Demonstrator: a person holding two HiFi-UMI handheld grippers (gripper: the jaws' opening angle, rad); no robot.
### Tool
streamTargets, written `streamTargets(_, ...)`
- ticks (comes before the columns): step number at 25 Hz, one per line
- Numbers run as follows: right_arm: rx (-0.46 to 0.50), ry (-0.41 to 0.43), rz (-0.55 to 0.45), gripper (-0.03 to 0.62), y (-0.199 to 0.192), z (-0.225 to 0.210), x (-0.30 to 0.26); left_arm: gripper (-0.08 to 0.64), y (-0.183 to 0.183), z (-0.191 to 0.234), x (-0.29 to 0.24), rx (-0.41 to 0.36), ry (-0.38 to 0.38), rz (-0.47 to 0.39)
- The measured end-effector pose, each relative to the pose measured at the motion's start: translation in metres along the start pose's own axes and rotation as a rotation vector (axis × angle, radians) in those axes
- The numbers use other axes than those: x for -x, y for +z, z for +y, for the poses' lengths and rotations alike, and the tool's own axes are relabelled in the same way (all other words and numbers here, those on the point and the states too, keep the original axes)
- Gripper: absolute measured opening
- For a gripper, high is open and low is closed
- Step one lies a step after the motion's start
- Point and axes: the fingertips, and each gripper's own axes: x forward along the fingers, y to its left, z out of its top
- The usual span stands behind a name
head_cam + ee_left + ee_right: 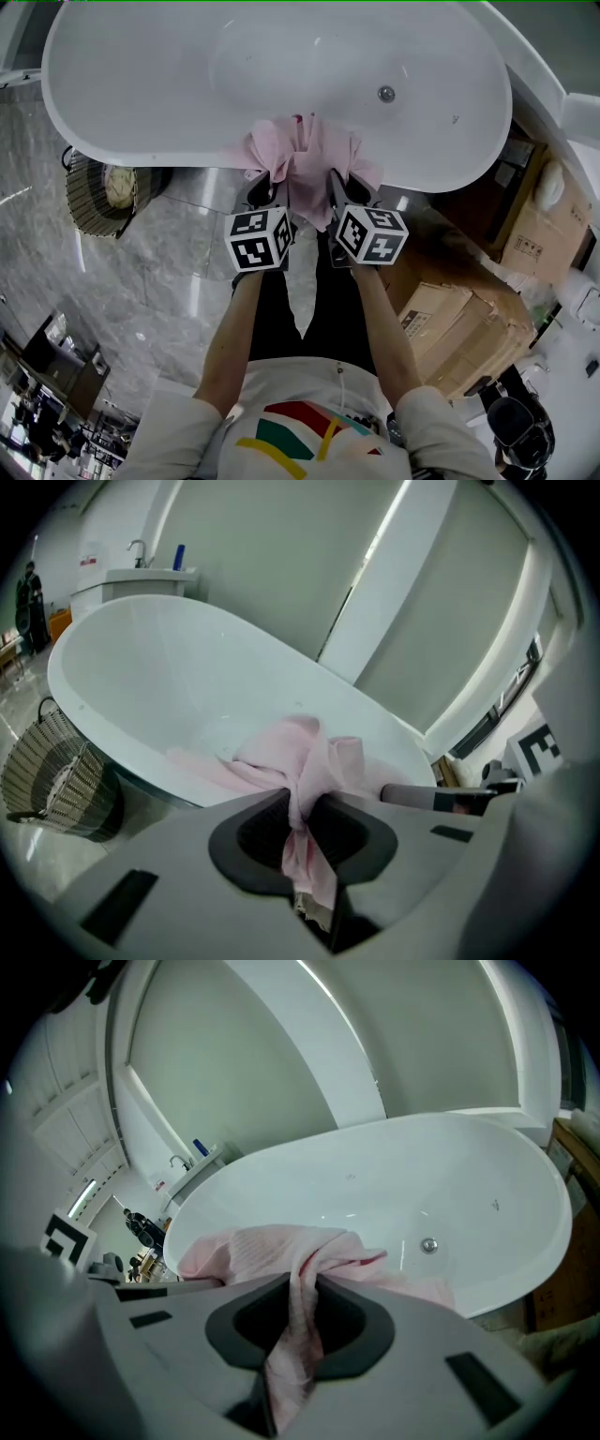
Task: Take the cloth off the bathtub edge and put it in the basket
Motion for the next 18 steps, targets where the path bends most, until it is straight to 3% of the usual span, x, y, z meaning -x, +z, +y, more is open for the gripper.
streamTargets(7,0.100,0.046,-0.135,0.069,0.077,0.050,0.043,0.069,0.075,-0.017,0.052,0.014,-0.042,-0.152)
streamTargets(18,0.378,0.142,-0.493,0.069,0.265,0.176,0.145,0.069,0.271,-0.055,0.178,-0.061,-0.110,-0.569)
